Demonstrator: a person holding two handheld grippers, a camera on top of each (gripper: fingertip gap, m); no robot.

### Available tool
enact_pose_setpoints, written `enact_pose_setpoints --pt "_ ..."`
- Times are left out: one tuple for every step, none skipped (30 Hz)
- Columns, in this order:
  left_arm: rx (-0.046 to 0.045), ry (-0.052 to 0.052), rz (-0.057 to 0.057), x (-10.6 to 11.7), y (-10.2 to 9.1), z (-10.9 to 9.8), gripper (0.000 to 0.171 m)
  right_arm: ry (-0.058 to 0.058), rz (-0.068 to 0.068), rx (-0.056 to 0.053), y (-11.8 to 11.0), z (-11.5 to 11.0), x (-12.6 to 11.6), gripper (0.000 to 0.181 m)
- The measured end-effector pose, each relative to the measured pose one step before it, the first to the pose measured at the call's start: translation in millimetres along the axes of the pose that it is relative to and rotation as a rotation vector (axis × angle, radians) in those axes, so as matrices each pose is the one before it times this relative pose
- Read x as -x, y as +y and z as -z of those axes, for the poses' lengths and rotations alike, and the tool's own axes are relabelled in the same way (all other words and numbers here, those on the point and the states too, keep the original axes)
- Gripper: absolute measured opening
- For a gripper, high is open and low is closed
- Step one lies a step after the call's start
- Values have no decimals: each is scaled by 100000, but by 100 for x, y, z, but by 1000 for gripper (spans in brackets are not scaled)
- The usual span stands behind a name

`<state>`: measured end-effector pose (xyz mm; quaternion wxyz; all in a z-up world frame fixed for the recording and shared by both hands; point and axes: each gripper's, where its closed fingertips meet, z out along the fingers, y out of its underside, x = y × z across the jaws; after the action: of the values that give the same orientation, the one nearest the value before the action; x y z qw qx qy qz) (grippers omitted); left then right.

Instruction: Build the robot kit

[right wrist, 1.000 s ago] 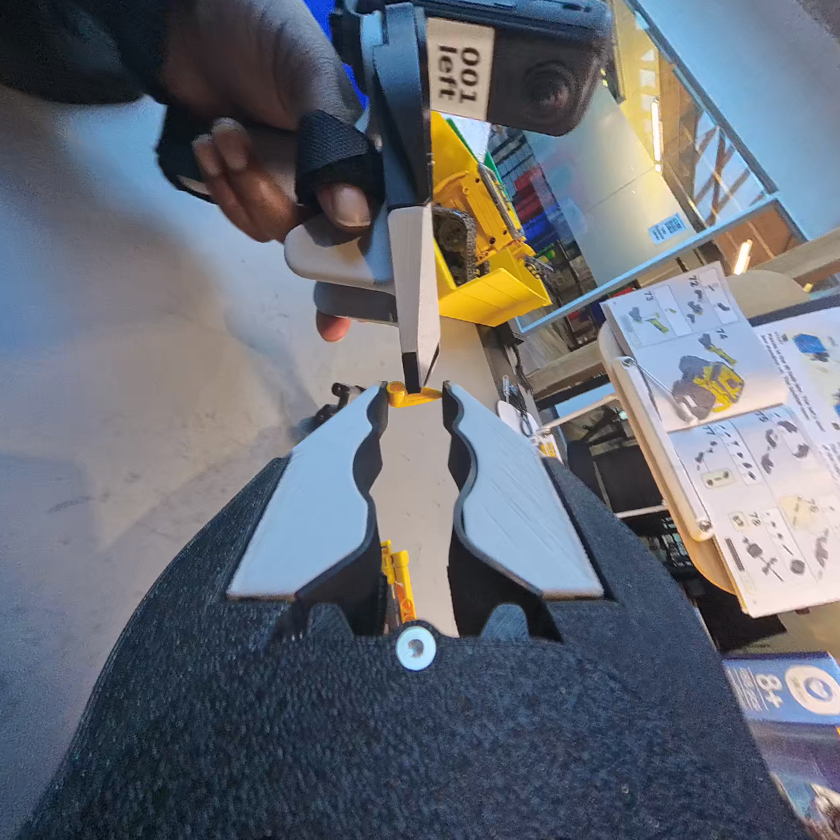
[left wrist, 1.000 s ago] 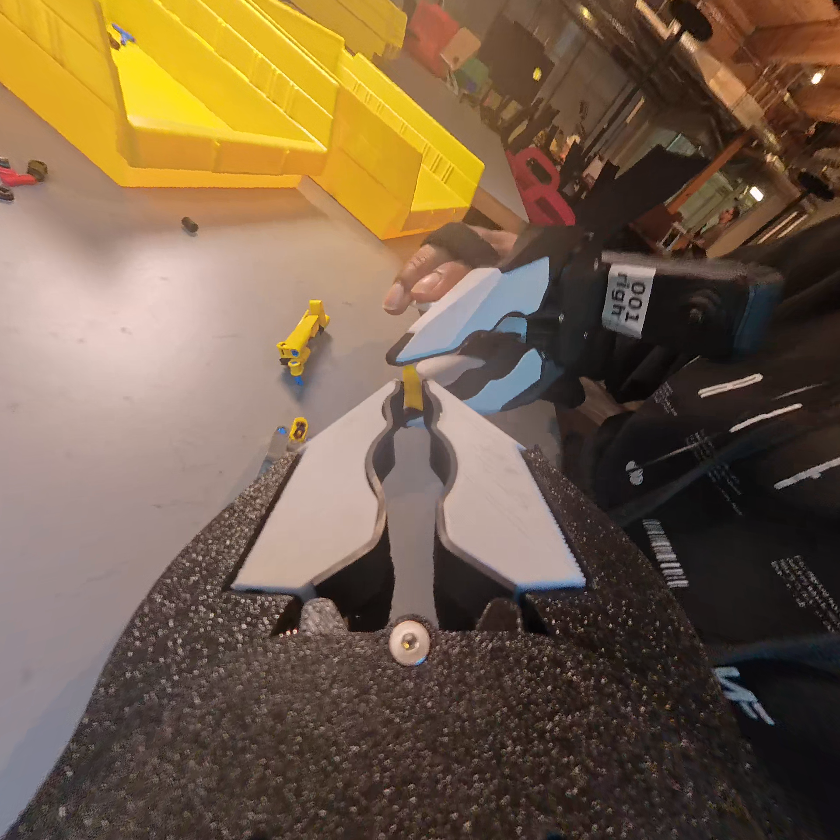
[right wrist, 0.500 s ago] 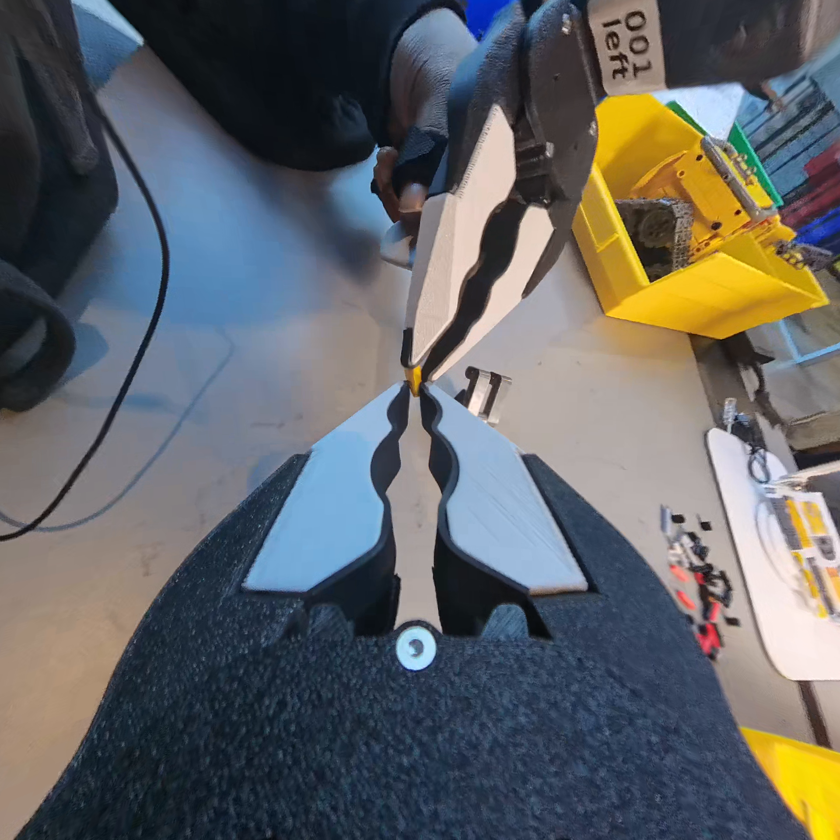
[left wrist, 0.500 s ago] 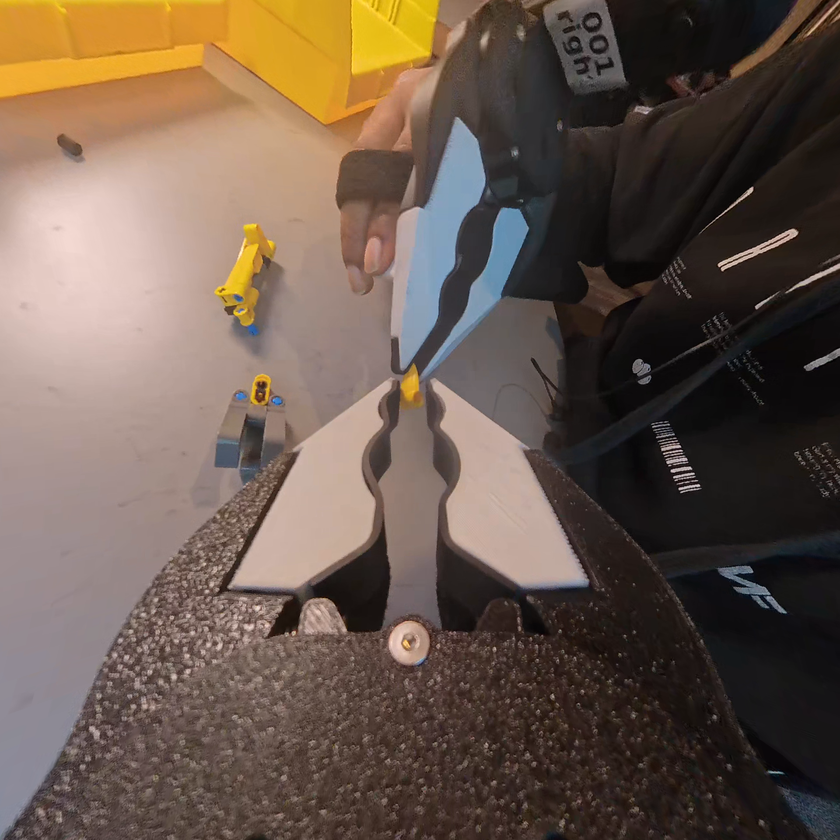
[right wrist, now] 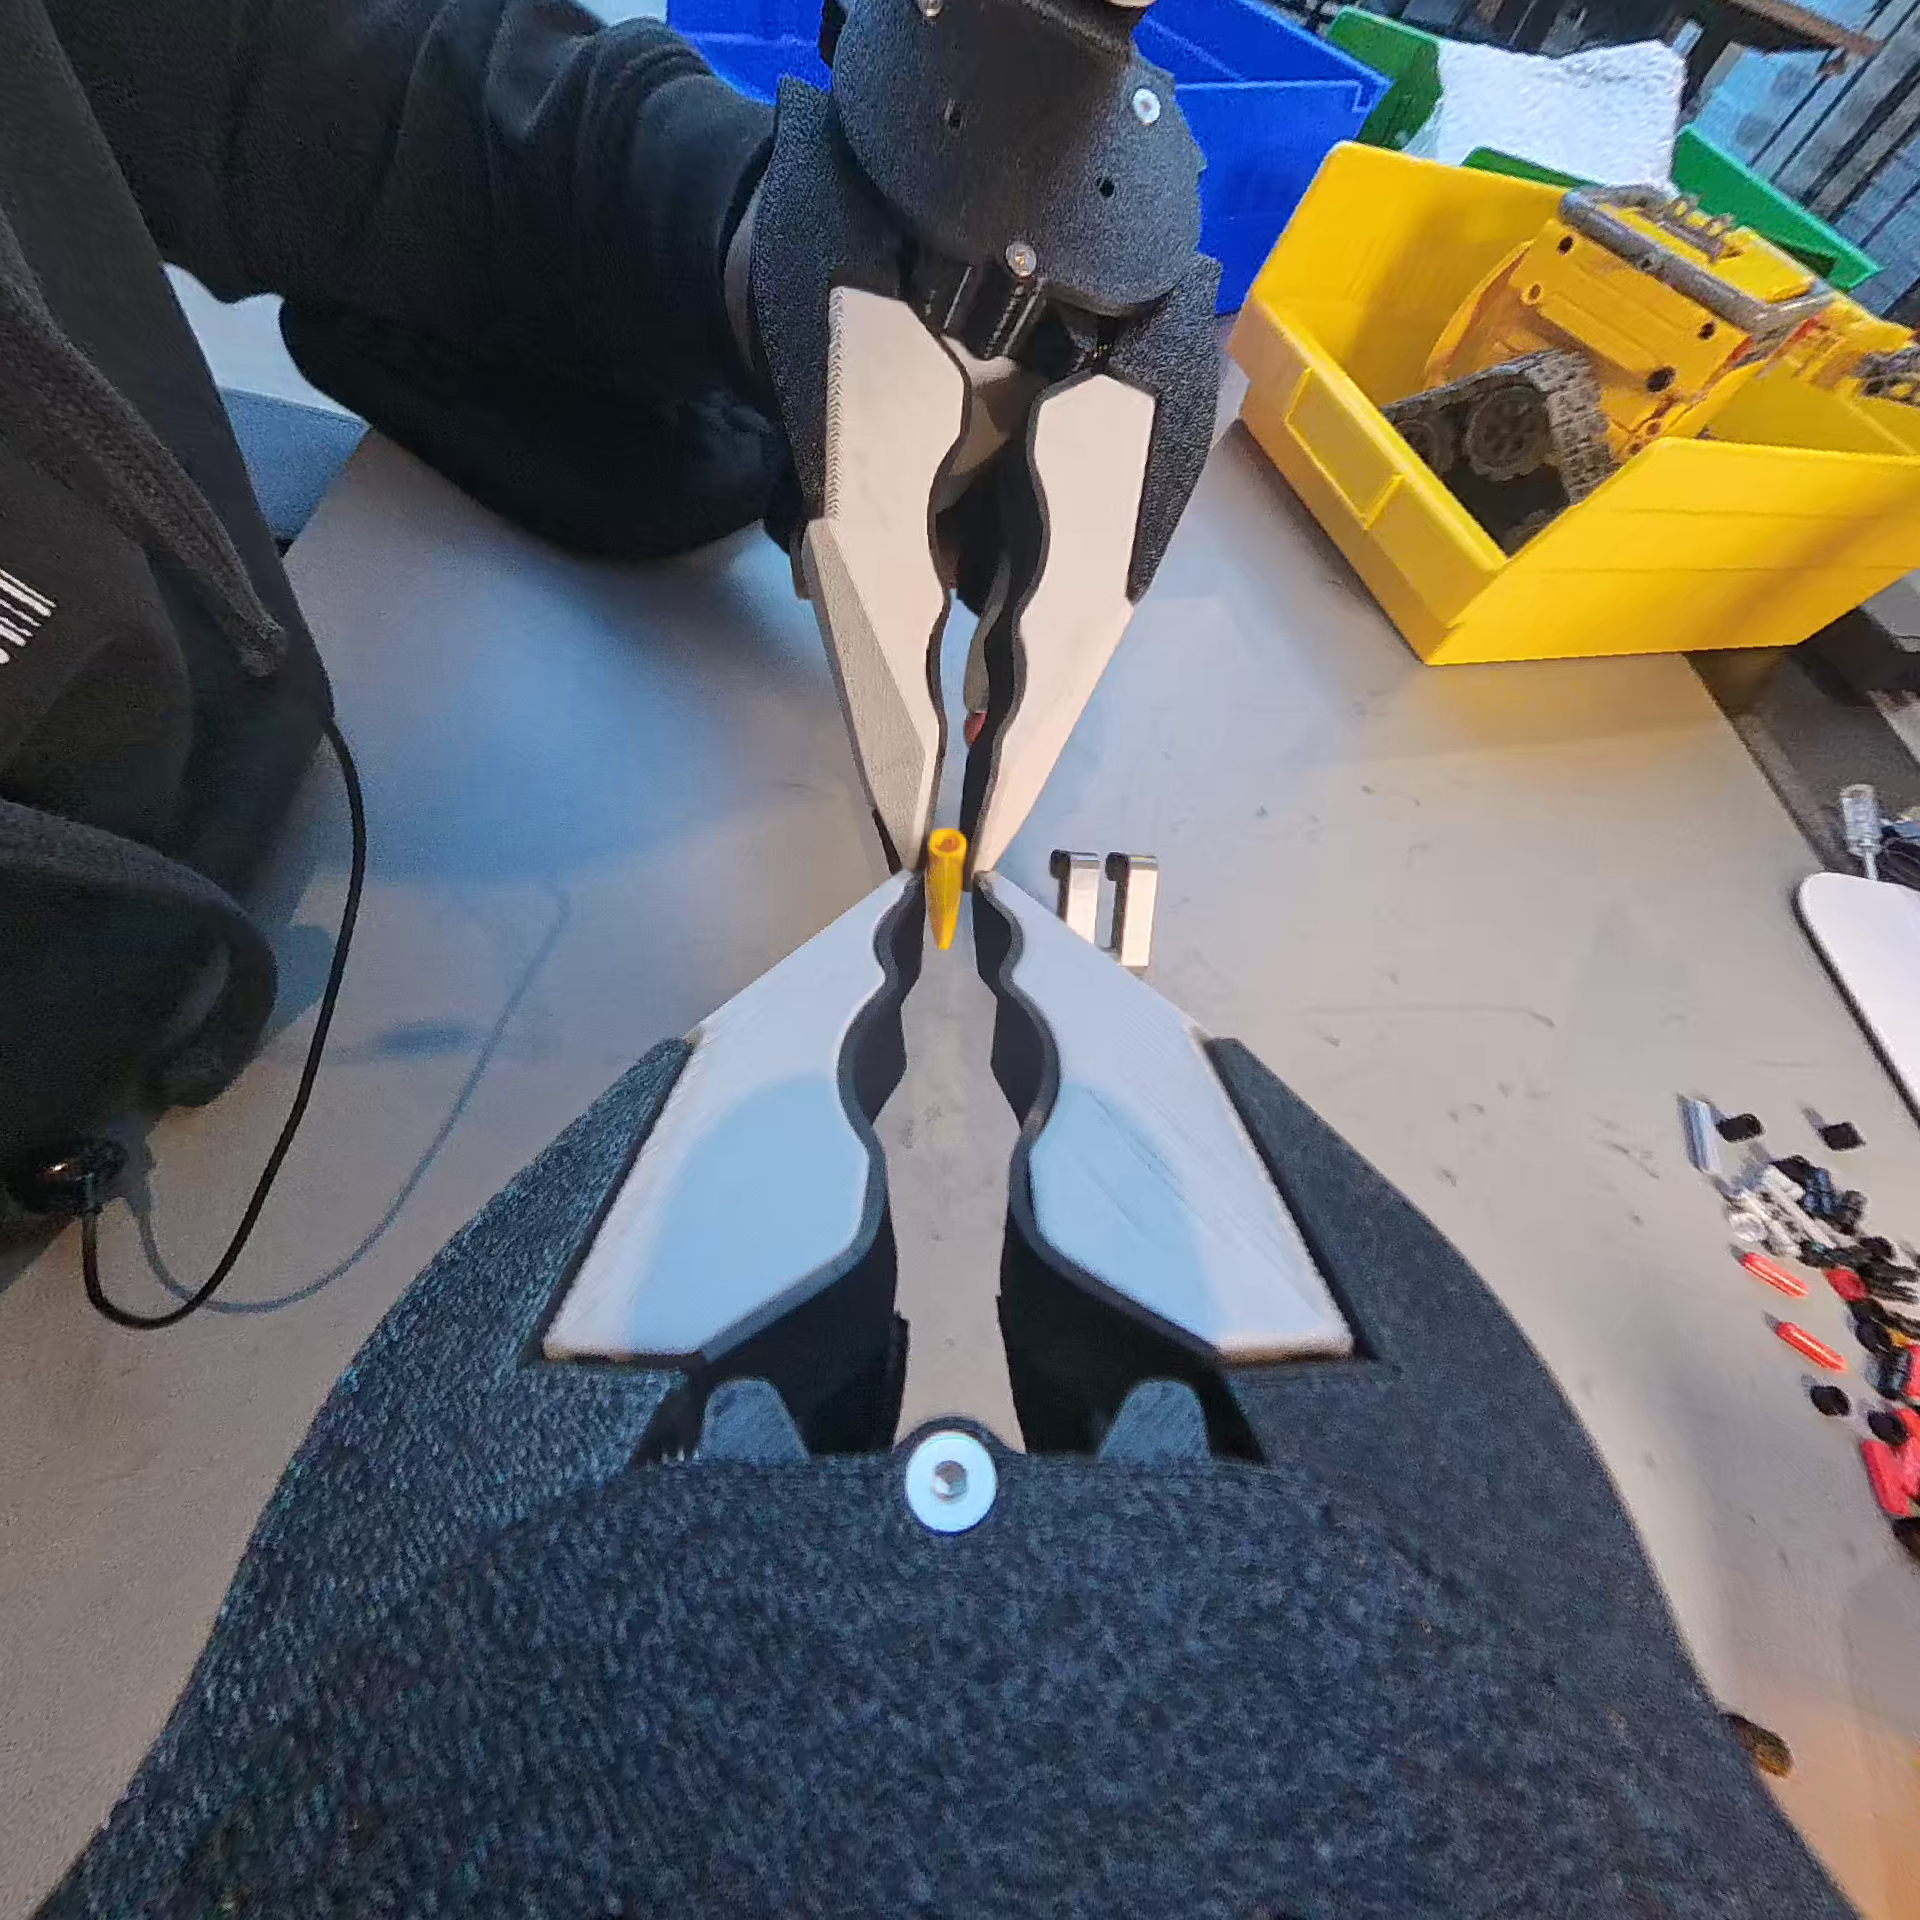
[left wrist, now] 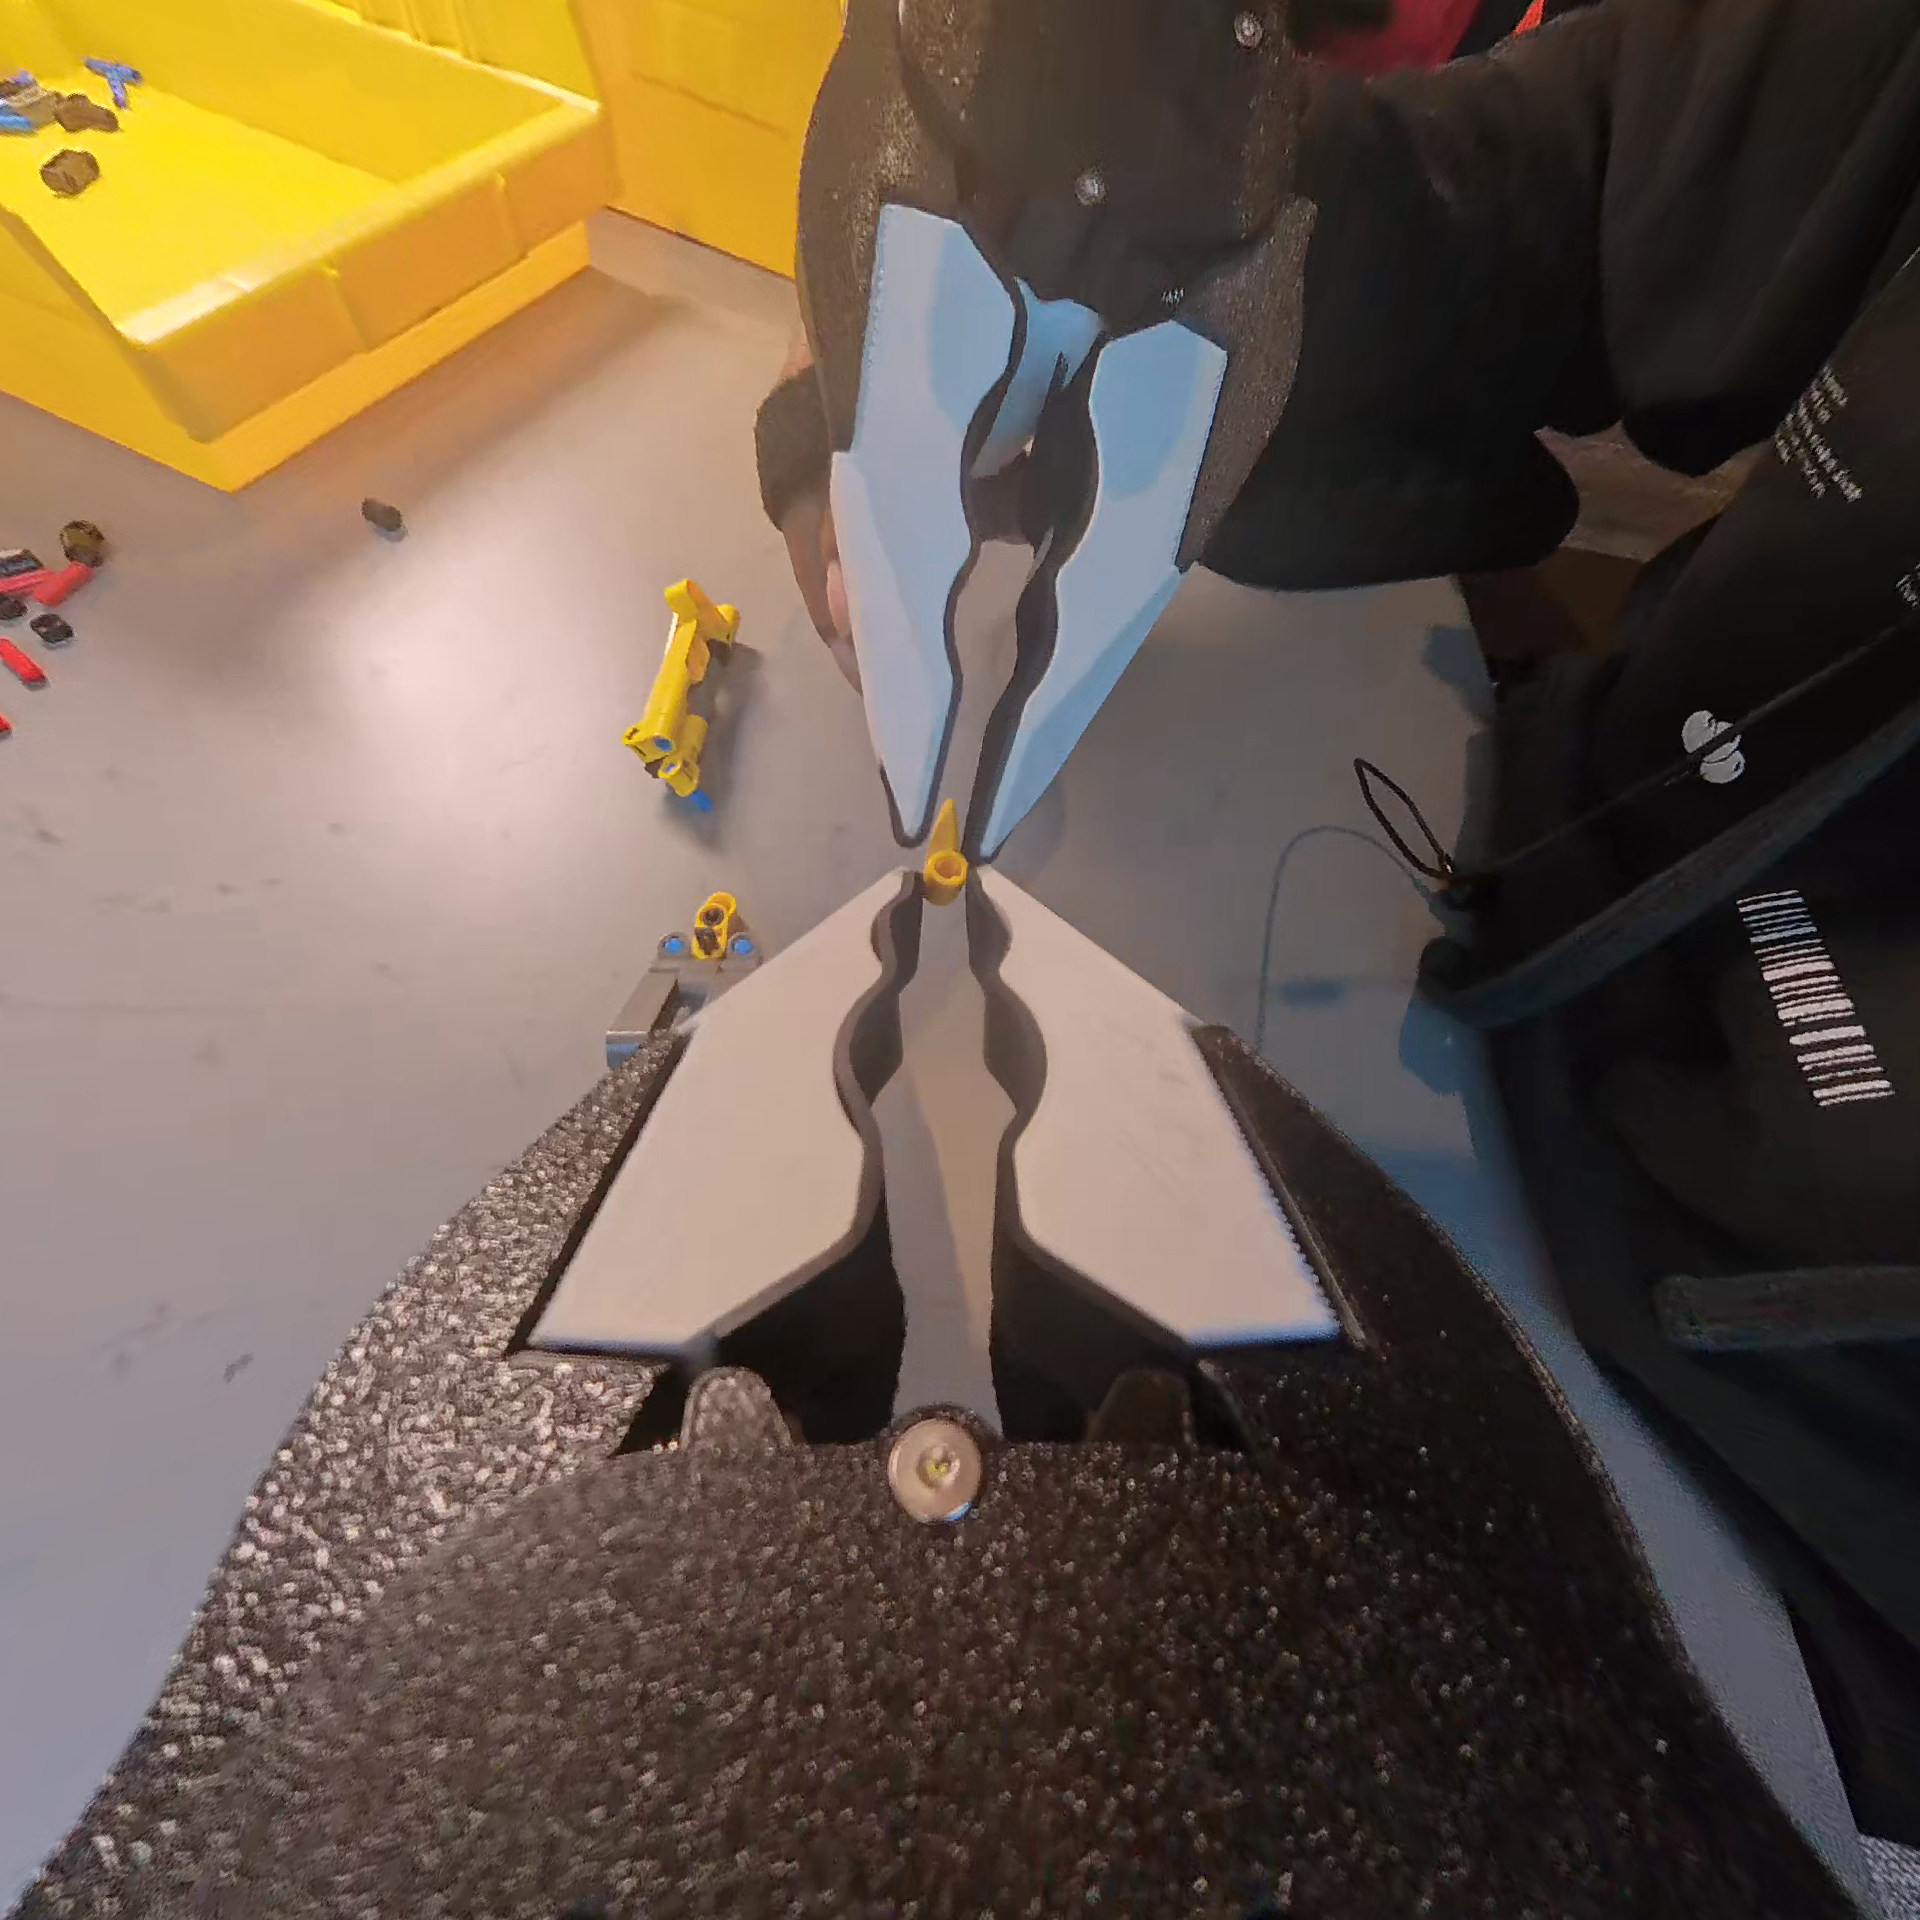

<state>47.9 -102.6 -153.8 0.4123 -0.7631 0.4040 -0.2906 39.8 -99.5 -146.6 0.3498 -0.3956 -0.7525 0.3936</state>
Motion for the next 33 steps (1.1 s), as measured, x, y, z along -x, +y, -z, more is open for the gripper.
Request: enact_pose_setpoints --pt "691 -482 -444 38 84 -47 7 -666 381 1449 119 -115 88 8" --pt "475 -492 -207 64 60 -2 7 205 1062 989 92 -70 10 6" --pt "26 110 220 -11 17 8 7 402 977 279 10 -54 9 5" --pt "-17 363 281 -46 12 -11 7 -291 385 158 -6 -15 61 5" --pt "-65 -38 -36 -14 0 -34 7 -583 -11 237 14 13 60 5" --pt "-71 -665 -437 48 -34 -21 7 -488 -24 367 25 22 -14 5" --pt "-341 -1444 -562 186 -104 30 8 -187 -453 367 7 31 -113 5" --pt "-900 -2083 -253 343 -206 169 8 662 -810 -91 -93 80 -346 5" --pt "-1019 -2896 98 564 -212 305 12 695 -980 443 -39 136 -537 4" --pt "-589 -3905 -60 796 -67 398 18 1775 -748 2479 329 121 -901 4" --pt "120 -4488 -692 950 171 372 23 2082 -142 3982 702 55 -1072 4" --pt "987 -4520 -943 999 453 236 30 -47 -494 4471 872 -95 -784 4" --pt "1501 -3029 -171 797 660 25 38 -623 -596 3586 718 -233 -594 4" --pt "1549 -403 1165 382 669 -191 43 -829 -141 2192 448 -301 -439 4" --pt "1425 1100 1825 95 583 -357 45 -2591 -175 1863 345 -353 -78 4" --pt "1541 831 1253 64 497 -435 46 -2498 -453 1312 191 -373 1 4" --pt "1520 -22 236 95 373 -412 45 -2302 -346 934 92 -371 78 4" --pt "1072 43 -413 22 196 -339 44 -1855 -110 1103 111 -346 84 4" --pt "725 394 -436 -63 88 -286 43 -1220 73 1281 160 -300 44 4" --pt "650 24 -255 3 51 -238 41 -1245 67 1325 189 -257 81 4" --pt "716 -130 -252 29 63 -193 39 -1430 -114 779 126 -201 132 4" --pt "572 161 -286 -28 57 -129 37 -940 -495 347 60 -152 65 4" --pt "176 170 -215 -44 5 -99 34 -621 -410 612 89 -125 12 4" --pt "134 -30 -139 -23 24 -85 31 -587 -83 716 96 -77 18 4" --pt "385 -228 -208 10 58 -85 29 -537 65 479 41 -55 14 4" --pt "329 -381 -365 34 46 -60 27 -606 -32 479 2 -38 16 4" --pt "87 -201 -398 9 5 -36 27 -475 123 619 3 -17 -7 4" --pt "52 41 -219 -32 -11 -4 26 -282 383 706 -1 -9 -36 4" --pt "76 145 -65 -21 -10 -6 26 -543 383 789 -2 -1 -7 4" --pt "14 221 -41 -49 -3 -6 26 -738 183 1016 18 -9 19 4" --pt "-11 218 -73 -38 -11 -13 26 -763 252 1182 20 -13 22 4" --pt "-10 124 -142 -41 -16 -20 26 -766 499 1439 46 -12 16 4" --pt "3 -18 -268 -26 -23 -13 25 -801 626 1597 30 10 5 4"
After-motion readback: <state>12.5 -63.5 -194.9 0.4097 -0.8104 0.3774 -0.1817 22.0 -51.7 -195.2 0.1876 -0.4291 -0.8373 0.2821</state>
